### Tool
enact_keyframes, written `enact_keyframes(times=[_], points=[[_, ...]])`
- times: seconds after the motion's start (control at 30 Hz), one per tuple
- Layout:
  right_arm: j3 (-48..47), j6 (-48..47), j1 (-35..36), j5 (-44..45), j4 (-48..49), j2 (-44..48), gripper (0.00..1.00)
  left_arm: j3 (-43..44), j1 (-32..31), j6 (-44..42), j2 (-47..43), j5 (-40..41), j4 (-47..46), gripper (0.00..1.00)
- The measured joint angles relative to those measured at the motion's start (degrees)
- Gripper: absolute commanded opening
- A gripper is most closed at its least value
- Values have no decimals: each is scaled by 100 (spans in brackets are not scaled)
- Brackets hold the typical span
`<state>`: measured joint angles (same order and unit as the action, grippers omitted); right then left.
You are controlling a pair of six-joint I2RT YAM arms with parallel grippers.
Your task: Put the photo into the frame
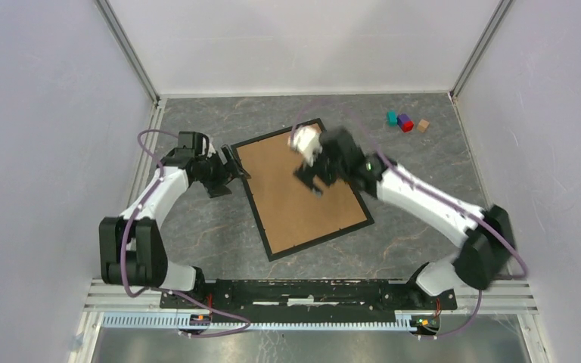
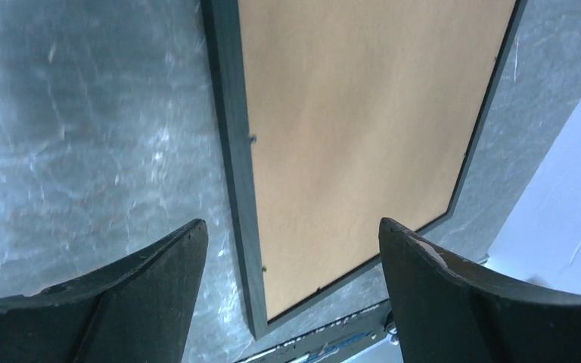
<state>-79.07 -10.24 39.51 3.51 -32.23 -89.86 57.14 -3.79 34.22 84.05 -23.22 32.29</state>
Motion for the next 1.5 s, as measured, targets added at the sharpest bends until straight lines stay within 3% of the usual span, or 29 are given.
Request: enact_keyframes(times=[0.2,0.3,0.43,0.5,0.57,0.77,1.4,1.5], points=[[3788,-1744,1392,-1311,2190,2240,97,-1167,39,46,-1056,-304,-90,83],[4642,-2448,1733,-1899,2796,2608,89,-1714,37,151,-1266,-535,-214,83],[4590,-3069,2072,-2511,3410,2065,82,-2280,37,391,-1497,-782,-511,82],[4301,-3279,2277,-2715,3652,1403,75,-2420,37,479,-1543,-894,-603,82],[4197,-3333,2424,-2852,3755,1117,65,-2479,37,544,-1543,-997,-706,80],[3807,-3193,2608,-3320,4063,140,55,-2736,37,763,-1735,-1047,-975,75],[3757,-2946,2518,-3283,4391,-649,45,-2909,33,986,-1611,-1054,-1189,71],[3753,-2953,2481,-3298,4411,-669,38,-2922,33,988,-1589,-1058,-1200,71]])
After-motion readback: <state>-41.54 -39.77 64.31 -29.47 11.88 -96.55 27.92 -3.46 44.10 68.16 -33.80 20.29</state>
